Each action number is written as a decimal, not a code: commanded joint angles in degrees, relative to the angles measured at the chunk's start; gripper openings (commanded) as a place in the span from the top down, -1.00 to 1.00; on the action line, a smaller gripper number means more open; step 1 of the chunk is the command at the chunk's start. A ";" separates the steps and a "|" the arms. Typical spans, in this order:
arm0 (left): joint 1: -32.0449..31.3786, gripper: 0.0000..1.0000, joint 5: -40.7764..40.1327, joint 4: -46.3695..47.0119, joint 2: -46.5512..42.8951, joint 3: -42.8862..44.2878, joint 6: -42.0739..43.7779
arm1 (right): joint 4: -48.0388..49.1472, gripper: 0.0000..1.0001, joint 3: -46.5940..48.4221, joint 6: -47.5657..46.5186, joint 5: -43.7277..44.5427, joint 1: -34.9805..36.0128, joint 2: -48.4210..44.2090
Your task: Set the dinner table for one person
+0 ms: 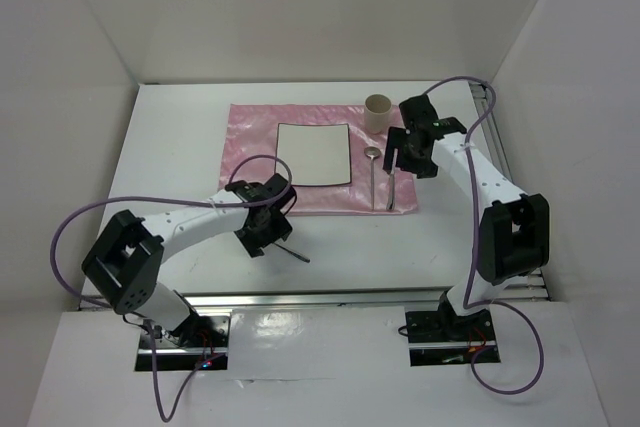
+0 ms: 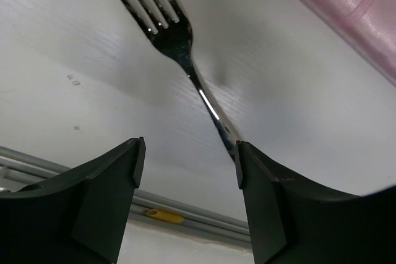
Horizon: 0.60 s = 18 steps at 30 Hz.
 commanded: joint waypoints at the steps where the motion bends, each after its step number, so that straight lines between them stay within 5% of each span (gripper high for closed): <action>1: -0.29 -0.53 -2.21 1.65 3.34 2.36 -4.60 | 1.10 -0.68 -0.22 -0.18 -1.98 0.09 -1.37; 9: -0.29 -0.34 -2.83 4.21 8.09 2.46 -5.74 | 2.95 -0.68 -2.06 0.43 -6.29 1.32 -1.37; 18: -0.29 0.49 -4.23 2.46 5.73 -1.13 -4.95 | 2.95 -0.68 -2.68 0.43 -4.18 1.85 -1.37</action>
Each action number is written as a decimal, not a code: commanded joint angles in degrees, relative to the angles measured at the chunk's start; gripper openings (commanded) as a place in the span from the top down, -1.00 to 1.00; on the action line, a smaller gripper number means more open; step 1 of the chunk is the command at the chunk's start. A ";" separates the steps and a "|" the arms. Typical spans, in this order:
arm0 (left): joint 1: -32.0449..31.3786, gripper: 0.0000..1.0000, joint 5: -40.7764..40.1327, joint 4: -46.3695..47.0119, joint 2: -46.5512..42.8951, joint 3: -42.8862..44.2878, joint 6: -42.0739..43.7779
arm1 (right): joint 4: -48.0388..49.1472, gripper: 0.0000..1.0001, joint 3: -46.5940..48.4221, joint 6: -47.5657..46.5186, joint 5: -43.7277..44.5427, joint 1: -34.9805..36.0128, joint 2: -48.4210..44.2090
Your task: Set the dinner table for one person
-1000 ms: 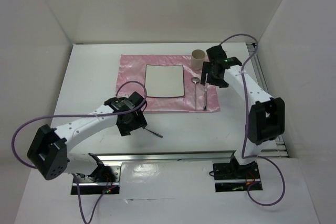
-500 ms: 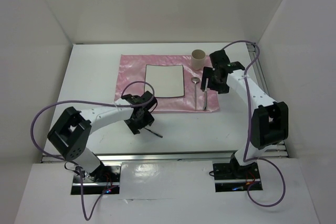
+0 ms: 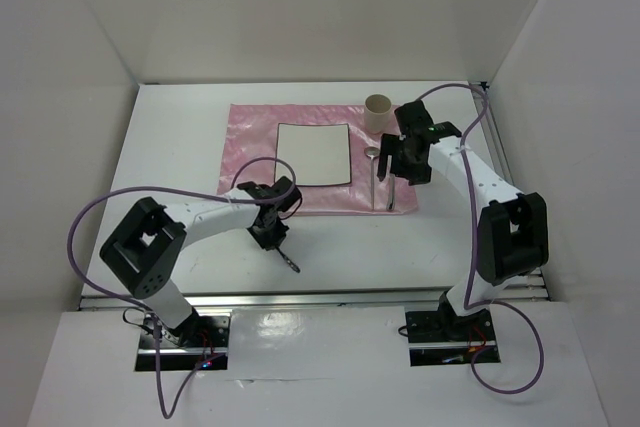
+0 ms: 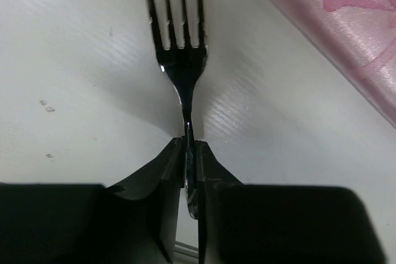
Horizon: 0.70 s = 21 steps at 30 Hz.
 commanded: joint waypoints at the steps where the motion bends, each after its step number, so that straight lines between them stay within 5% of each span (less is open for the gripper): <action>1: -0.18 0.56 -1.96 -2.33 -3.96 -3.05 0.25 | 1.81 -0.68 -0.10 0.37 1.00 0.45 -1.37; 5: -0.18 1.00 -5.20 -6.90 -14.22 -5.07 1.04 | 2.33 -0.68 -0.10 0.89 1.00 0.45 -1.37; 14: 0.35 1.00 -13.64 -16.13 -23.04 0.37 8.15 | 3.57 -0.68 -0.10 0.89 -0.32 0.45 0.30; 21: 4.38 1.00 -22.26 -13.95 -15.06 14.60 30.54 | 2.78 -0.68 0.95 0.89 -0.32 0.45 -0.31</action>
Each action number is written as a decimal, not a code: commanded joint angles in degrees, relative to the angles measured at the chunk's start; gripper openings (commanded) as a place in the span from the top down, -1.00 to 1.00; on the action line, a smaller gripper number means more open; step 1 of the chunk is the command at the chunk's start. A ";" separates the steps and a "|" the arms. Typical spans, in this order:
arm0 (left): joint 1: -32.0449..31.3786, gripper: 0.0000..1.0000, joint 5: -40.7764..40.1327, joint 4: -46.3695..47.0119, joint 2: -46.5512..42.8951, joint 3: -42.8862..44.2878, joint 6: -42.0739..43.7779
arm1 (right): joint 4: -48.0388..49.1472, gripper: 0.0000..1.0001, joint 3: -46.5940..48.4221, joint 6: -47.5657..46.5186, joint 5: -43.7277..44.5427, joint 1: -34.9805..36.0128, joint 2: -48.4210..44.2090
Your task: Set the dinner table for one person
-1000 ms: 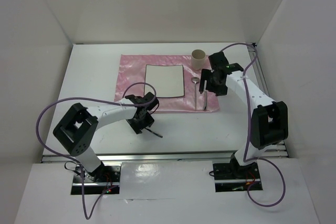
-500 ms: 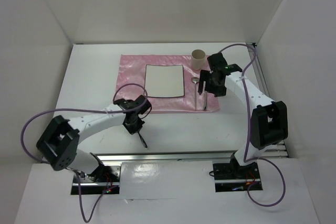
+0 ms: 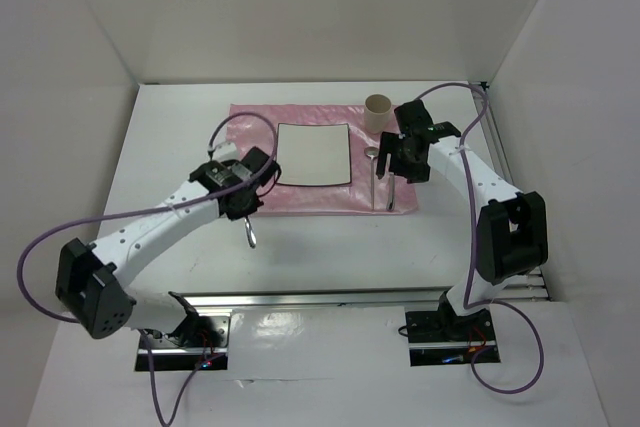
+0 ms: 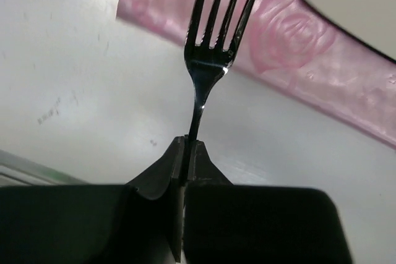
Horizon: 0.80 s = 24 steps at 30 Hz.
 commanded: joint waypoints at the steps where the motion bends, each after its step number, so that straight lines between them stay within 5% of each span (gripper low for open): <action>1: 4.70 1.00 -4.33 5.08 7.10 7.68 20.57 | 0.64 -0.68 1.00 0.46 0.42 0.45 -0.62; 7: 15.43 1.00 10.34 5.91 25.30 26.74 35.92 | 0.10 -0.68 -0.67 0.46 0.95 -0.08 -3.07; 14: 20.29 1.00 16.87 1.25 47.29 50.29 39.46 | -1.03 -0.68 -2.34 0.98 0.95 -1.40 -5.89; 21: 21.34 1.00 18.02 0.01 57.05 54.98 40.08 | -1.57 -0.68 -3.48 0.98 0.95 -3.16 -7.12; 24: 21.34 0.69 16.79 -0.50 57.76 54.98 40.08 | -2.09 -0.75 -3.48 0.98 0.95 -3.16 -7.65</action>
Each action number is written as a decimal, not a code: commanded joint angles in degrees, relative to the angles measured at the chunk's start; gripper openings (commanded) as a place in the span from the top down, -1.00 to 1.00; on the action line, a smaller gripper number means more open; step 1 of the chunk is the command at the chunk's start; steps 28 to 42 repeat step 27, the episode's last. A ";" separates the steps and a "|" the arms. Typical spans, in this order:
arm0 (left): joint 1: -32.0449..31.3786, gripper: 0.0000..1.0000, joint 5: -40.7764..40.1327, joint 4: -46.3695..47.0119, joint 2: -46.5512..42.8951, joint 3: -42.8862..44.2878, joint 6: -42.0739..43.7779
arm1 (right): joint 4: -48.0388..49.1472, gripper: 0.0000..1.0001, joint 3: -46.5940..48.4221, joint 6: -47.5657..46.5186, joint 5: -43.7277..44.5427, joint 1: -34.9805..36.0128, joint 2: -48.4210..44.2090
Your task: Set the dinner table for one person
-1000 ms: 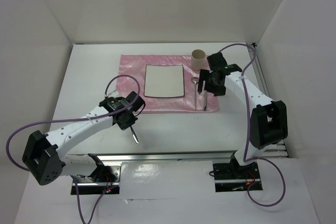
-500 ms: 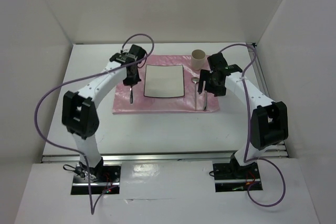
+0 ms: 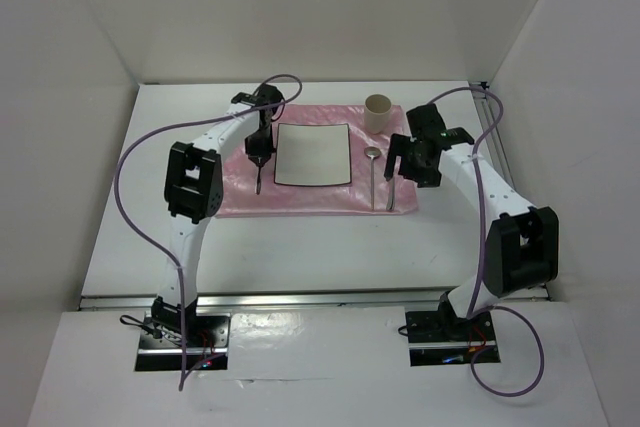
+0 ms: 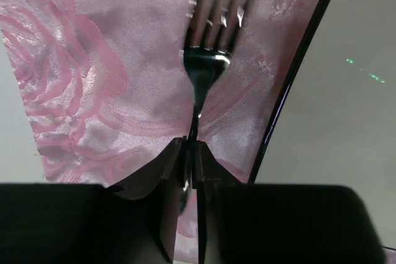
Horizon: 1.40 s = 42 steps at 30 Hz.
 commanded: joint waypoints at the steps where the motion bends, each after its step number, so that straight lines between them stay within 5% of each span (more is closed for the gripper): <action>1: 0.18 0.42 0.15 -1.91 0.28 2.19 1.30 | -1.15 -0.80 -0.21 0.11 0.63 -0.36 -2.54; 3: 0.18 -0.14 0.94 -2.43 -0.33 2.19 1.30 | -1.68 -0.99 0.32 0.72 1.15 -0.36 -2.54; 4: 0.18 -0.21 0.94 -2.44 -1.73 2.19 1.30 | -2.29 -1.00 0.93 0.73 1.15 -0.36 -2.54; 11: 0.18 -0.23 2.87 -5.25 -15.41 4.48 2.88 | -2.82 -1.00 4.10 4.24 4.76 -1.41 -3.06; 19: 0.18 -0.23 11.05 0.03 -33.63 -7.82 7.72 | -2.82 -1.00 5.95 5.38 5.37 -1.94 -4.20; 27: 0.18 -0.23 9.91 1.25 -43.03 -20.72 6.58 | -2.21 -1.00 4.11 4.50 5.29 -1.94 -6.66; 42: 0.18 -0.23 9.91 1.25 -43.03 -20.72 6.58 | -2.21 -1.00 4.11 4.50 5.29 -1.94 -6.66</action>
